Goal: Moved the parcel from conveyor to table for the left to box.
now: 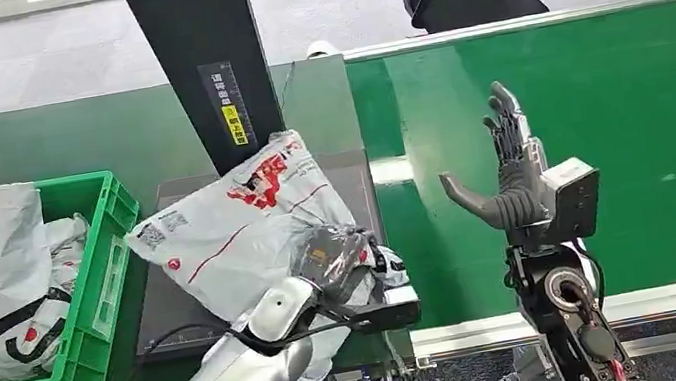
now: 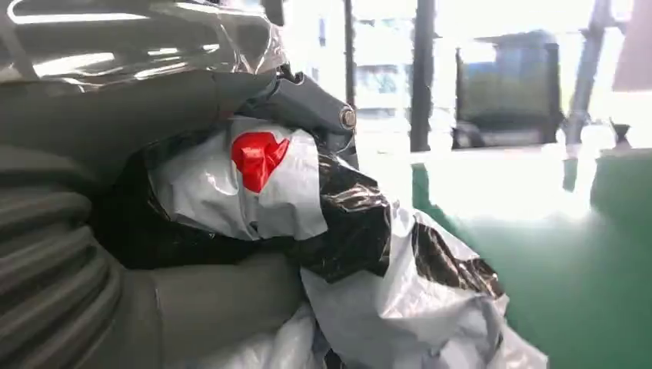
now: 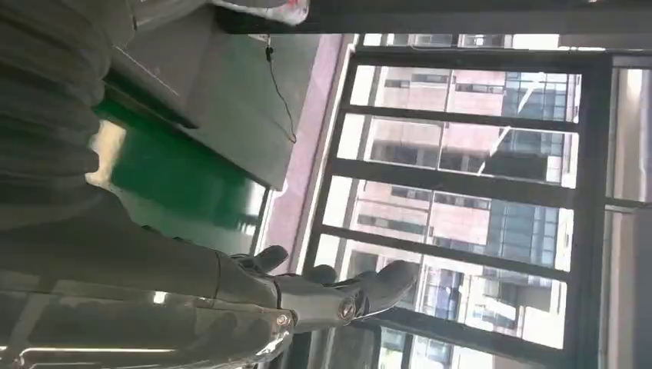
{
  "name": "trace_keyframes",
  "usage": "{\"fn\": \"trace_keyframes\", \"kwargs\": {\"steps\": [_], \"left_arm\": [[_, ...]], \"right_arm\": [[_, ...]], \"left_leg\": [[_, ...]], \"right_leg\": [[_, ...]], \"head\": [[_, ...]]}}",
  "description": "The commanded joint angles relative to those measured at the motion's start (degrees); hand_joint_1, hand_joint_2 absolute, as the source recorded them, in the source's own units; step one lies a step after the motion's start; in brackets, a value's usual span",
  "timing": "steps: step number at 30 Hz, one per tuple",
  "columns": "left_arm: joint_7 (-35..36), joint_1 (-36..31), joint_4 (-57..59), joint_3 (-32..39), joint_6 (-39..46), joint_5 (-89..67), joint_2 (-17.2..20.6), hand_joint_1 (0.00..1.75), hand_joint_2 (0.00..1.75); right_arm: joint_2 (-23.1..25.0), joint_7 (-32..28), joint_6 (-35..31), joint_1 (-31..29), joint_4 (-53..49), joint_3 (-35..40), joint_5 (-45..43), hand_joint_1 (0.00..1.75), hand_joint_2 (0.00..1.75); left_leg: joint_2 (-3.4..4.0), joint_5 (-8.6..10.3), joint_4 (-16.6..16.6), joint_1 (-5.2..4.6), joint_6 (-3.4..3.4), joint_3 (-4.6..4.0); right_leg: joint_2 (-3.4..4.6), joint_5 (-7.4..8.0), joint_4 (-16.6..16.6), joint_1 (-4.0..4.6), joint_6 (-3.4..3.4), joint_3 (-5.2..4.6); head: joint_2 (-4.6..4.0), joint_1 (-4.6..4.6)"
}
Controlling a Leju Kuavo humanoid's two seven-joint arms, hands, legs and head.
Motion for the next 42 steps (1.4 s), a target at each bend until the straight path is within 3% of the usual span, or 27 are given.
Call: {"fn": "trace_keyframes", "kwargs": {"steps": [1,6,9,12,16,23,24,25,31,34,36,38,42], "left_arm": [[-3.94,4.11,-6.25,11.69,13.54,-1.05,4.61,1.75,1.75],[-4.65,4.44,-6.69,12.34,14.00,-0.82,4.35,1.75,1.75],[-10.41,6.73,-10.86,15.35,21.64,0.63,6.27,1.75,1.75],[-21.86,14.44,-24.91,29.03,22.00,-1.72,5.83,1.75,1.75],[-39.06,20.92,-34.95,44.63,22.00,-0.55,0.57,1.75,1.75],[-39.06,20.92,-34.95,44.63,22.00,-0.55,0.57,1.75,1.75],[-41.66,21.27,-36.45,46.83,22.00,-0.68,-1.10,1.75,1.75],[-43.80,22.29,-40.59,47.06,22.00,1.91,-1.76,1.75,1.75],[-43.80,29.30,-66.08,36.98,22.00,12.58,3.25,1.75,1.75],[-43.80,30.53,-75.25,38.25,22.00,10.51,2.72,1.75,1.75],[-43.80,29.59,-85.30,38.42,22.00,3.66,4.27,1.75,1.75],[-43.80,29.62,-88.40,37.63,22.00,0.14,5.94,1.75,1.75],[-43.80,28.98,-92.32,38.26,22.00,2.46,5.87,1.75,1.75]], "right_arm": [[-0.24,0.45,0.00,0.29,-0.78,-0.54,0.20,0.00,1.75],[-0.29,0.45,0.04,0.32,-0.79,-0.52,0.17,0.00,1.75],[-0.27,0.38,0.03,0.63,-0.96,-0.44,0.20,0.00,1.75],[-1.07,-0.19,-0.26,1.46,-0.69,0.02,-0.08,0.00,1.75],[-1.49,-1.40,-0.34,0.31,1.80,0.99,-0.85,0.00,1.75],[-1.49,-1.40,-0.34,0.31,1.80,0.99,-0.85,0.00,1.75],[-1.53,-1.47,-0.39,-0.05,2.00,1.22,-0.97,0.00,1.75],[-1.73,-1.65,-0.64,-0.17,2.13,1.40,-1.34,0.00,1.75],[-3.36,-2.77,-0.78,-2.02,4.62,2.74,-3.34,0.00,1.75],[-4.01,-3.25,-0.67,-2.49,5.52,3.19,-4.00,0.00,1.75],[-4.47,-3.69,-0.08,-3.63,6.60,4.11,-4.72,0.00,1.75],[-4.63,-3.79,-0.07,-4.26,7.28,4.31,-5.14,0.00,1.75],[-5.33,-4.00,-0.29,-1.74,4.40,3.44,-5.45,0.00,1.75]], "left_leg": [[0.12,0.02,-0.11,0.00,0.12,0.02],[-0.02,0.02,-0.03,-0.01,0.11,-0.06],[-0.01,0.04,-0.05,-0.01,0.13,-0.09],[0.14,0.03,-0.10,0.02,0.15,-0.08],[0.11,-0.04,-0.02,0.02,0.12,-0.10],[0.14,0.05,-0.08,0.02,0.17,-0.19],[0.15,0.01,-0.04,0.01,0.11,-0.20],[0.13,0.04,-0.07,0.02,0.15,-0.20],[0.29,-0.06,-0.03,0.05,0.18,-0.21],[0.22,-0.05,0.04,0.05,0.12,-0.35],[0.22,-0.04,0.04,0.05,0.12,-0.39],[0.24,-0.04,0.11,0.09,0.09,-0.51],[0.12,-0.01,-0.03,0.02,0.09,-0.31]], "right_leg": [[0.10,0.08,-0.11,0.04,-0.21,-0.04],[-0.02,0.04,-0.05,0.03,-0.17,-0.07],[-0.02,0.07,-0.07,0.04,-0.17,-0.10],[0.11,0.10,-0.12,0.08,-0.25,-0.15],[0.08,0.03,-0.07,0.06,-0.15,-0.15],[0.08,0.10,-0.12,0.08,-0.22,-0.24],[0.09,0.05,-0.07,0.05,-0.15,-0.24],[0.07,0.08,-0.11,0.07,-0.20,-0.23],[0.18,0.04,-0.09,0.11,-0.25,-0.28],[0.15,0.03,-0.02,0.09,-0.17,-0.38],[0.18,0.05,-0.03,0.09,-0.15,-0.42],[0.19,0.05,0.05,0.12,-0.15,-0.52],[0.07,0.02,-0.05,0.06,-0.16,-0.31]], "head": [[0.00,0.00],[0.00,0.00],[0.00,0.00],[0.00,0.02],[0.00,0.02],[0.00,0.00],[0.00,0.00],[0.00,0.00],[0.00,0.00],[0.00,0.00],[0.00,0.00],[0.00,0.02],[0.00,0.02]]}}
